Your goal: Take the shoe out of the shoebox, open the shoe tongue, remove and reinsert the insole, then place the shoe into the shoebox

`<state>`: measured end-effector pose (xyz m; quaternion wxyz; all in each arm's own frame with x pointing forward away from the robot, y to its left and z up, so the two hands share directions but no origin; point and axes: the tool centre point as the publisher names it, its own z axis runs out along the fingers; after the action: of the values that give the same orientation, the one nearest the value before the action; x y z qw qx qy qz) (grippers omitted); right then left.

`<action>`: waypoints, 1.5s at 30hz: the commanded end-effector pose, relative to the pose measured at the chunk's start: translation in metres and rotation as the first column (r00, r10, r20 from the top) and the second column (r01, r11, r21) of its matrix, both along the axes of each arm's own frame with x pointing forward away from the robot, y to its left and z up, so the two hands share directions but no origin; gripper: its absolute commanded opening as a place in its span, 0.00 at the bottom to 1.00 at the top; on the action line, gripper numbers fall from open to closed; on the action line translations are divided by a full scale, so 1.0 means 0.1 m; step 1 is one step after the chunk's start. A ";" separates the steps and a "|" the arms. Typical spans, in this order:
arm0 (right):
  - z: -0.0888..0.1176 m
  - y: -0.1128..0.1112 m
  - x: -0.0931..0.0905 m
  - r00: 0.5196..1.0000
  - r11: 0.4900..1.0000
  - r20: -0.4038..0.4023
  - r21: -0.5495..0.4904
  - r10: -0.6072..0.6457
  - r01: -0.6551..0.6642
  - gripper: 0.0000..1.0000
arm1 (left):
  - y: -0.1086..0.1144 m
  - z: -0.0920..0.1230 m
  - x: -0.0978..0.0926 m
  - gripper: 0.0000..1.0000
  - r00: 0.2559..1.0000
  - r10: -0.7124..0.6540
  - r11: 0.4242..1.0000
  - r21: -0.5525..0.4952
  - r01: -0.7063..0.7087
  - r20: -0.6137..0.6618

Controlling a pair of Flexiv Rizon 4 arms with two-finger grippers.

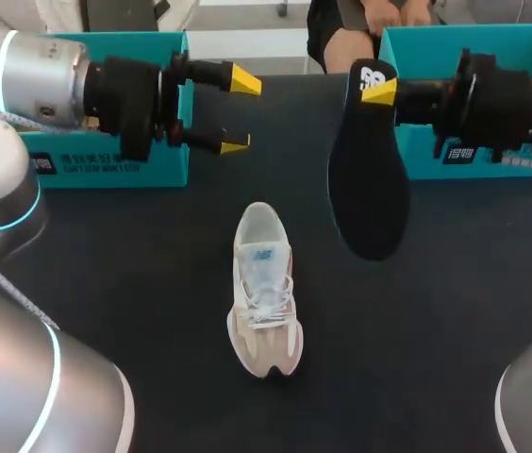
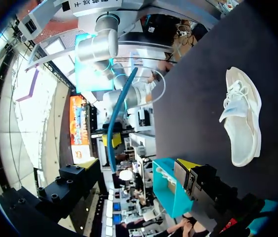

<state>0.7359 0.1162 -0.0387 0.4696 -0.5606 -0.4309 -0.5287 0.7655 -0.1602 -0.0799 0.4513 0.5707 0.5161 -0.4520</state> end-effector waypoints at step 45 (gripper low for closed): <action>-0.41 0.74 0.96 0.958 0.999 -0.283 0.024 0.050 -0.045 0.00 | -0.26 -0.15 -0.33 1.00 0.991 -0.012 0.986 -0.166 0.033 0.131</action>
<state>0.8260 0.1663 -0.0786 0.5463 -0.6127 -0.3690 -0.4358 0.7249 -0.1736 -0.0919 0.5233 0.5654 0.4430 -0.4585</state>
